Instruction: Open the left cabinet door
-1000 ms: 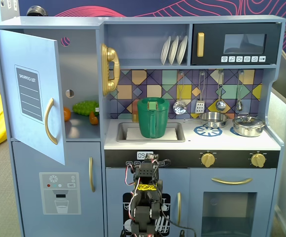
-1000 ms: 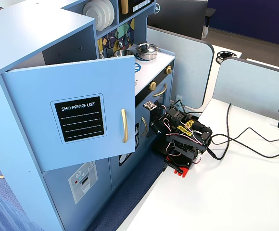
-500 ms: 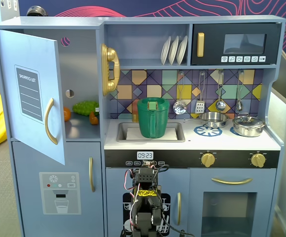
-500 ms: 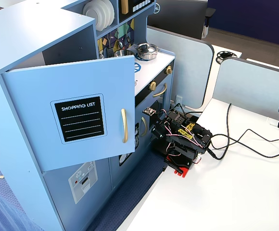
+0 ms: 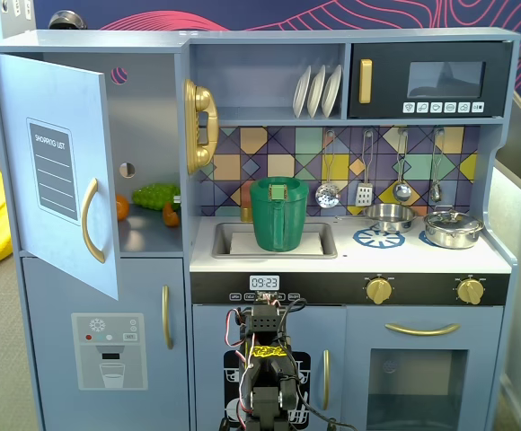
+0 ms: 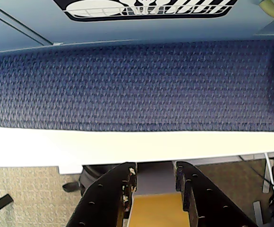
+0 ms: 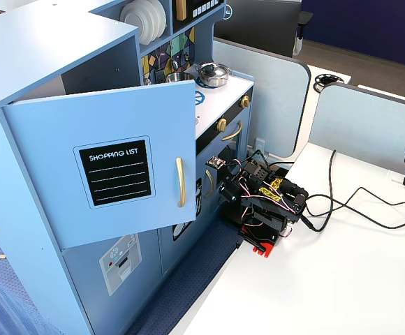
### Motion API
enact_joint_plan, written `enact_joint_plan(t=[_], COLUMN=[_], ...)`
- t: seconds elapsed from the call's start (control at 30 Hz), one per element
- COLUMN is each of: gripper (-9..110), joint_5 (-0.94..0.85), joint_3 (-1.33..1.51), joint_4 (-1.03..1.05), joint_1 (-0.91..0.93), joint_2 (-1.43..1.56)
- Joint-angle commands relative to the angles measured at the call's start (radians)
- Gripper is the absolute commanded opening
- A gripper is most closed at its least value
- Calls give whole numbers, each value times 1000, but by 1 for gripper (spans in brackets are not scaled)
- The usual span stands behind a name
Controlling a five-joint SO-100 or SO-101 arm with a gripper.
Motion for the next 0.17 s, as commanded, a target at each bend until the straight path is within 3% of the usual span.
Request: enact_joint_plan(t=[0.0, 0.13], gripper=[0, 0], joint_5=[55, 67], joint_3=[0, 0], joint_4=[176, 172], joint_1=[0, 2], joint_2=[-6, -6])
